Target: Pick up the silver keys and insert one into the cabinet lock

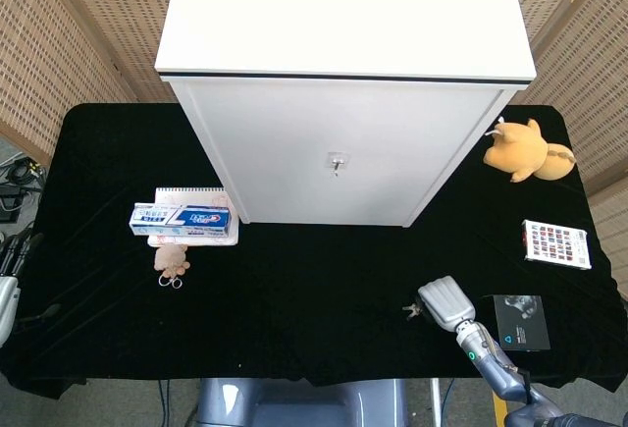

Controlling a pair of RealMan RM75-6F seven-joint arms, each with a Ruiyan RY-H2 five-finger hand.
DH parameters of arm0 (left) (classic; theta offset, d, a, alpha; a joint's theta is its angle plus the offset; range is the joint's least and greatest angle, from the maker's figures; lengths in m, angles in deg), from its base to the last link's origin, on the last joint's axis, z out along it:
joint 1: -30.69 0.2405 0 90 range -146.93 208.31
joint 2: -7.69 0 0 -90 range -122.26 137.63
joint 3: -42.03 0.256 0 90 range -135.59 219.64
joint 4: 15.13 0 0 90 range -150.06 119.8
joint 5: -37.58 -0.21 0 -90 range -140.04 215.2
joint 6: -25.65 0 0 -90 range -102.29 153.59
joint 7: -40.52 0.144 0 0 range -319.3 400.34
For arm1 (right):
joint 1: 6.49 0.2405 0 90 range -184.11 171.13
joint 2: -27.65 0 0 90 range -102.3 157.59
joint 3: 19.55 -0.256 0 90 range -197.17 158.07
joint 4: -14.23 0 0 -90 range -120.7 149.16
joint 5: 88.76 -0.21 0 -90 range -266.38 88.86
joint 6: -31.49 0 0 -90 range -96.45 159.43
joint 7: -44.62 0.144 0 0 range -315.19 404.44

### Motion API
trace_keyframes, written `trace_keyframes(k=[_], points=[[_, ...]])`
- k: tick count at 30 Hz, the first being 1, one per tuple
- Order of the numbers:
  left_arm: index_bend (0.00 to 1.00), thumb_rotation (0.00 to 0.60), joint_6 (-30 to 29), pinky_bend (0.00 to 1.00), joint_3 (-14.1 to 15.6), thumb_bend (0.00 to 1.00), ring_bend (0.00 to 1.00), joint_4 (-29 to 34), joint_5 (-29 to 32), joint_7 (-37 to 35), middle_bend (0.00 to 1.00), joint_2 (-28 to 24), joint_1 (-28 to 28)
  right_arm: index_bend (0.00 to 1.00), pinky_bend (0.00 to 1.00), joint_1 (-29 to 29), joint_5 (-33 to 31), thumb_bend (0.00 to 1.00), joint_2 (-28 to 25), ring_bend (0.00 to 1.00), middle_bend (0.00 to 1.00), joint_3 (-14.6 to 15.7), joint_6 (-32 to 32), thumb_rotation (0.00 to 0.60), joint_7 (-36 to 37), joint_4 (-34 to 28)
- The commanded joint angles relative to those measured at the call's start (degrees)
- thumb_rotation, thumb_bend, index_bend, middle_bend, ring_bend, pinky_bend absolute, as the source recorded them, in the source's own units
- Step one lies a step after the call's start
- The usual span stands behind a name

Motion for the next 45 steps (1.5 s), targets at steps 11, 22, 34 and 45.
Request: trace_keyframes(k=[11, 22, 34, 45], points=[[0.00, 0.600, -0.06, 0.00, 0.03, 0.00, 0.00, 0.03, -0.05, 0.04, 0.00, -0.01, 0.01, 0.69, 0.93, -0.64, 4.81, 0.67, 0.87, 0.81, 0.87, 0.86, -5.52, 0.600, 3.43, 2.12], [0.00, 0.600, -0.08, 0.00, 0.07, 0.00, 0.00, 0.09, -0.09, -0.08, 0.00, -0.08, 0.03, 0.72, 0.93, -0.59, 12.18, 0.68, 0.34, 0.81, 0.89, 1.65, -13.81, 0.600, 3.43, 3.57], [0.00, 0.600, -0.46, 0.00, 0.15, 0.00, 0.00, 0.30, -0.46, -0.51, 0.00, -0.32, 0.16, 0.75, 0.93, 2.88, 21.67, 0.69, -5.05, 0.81, 0.89, -0.81, -23.93, 0.600, -0.90, 1.19], [0.00, 0.600, -0.62, 0.00, 0.08, 0.00, 0.00, 0.35, -0.49, -1.23, 0.00, -0.60, 0.23, 0.75, 0.93, 8.55, 25.61, 0.69, -13.01, 0.80, 0.89, -6.10, -23.66, 0.600, -10.07, -8.50]])
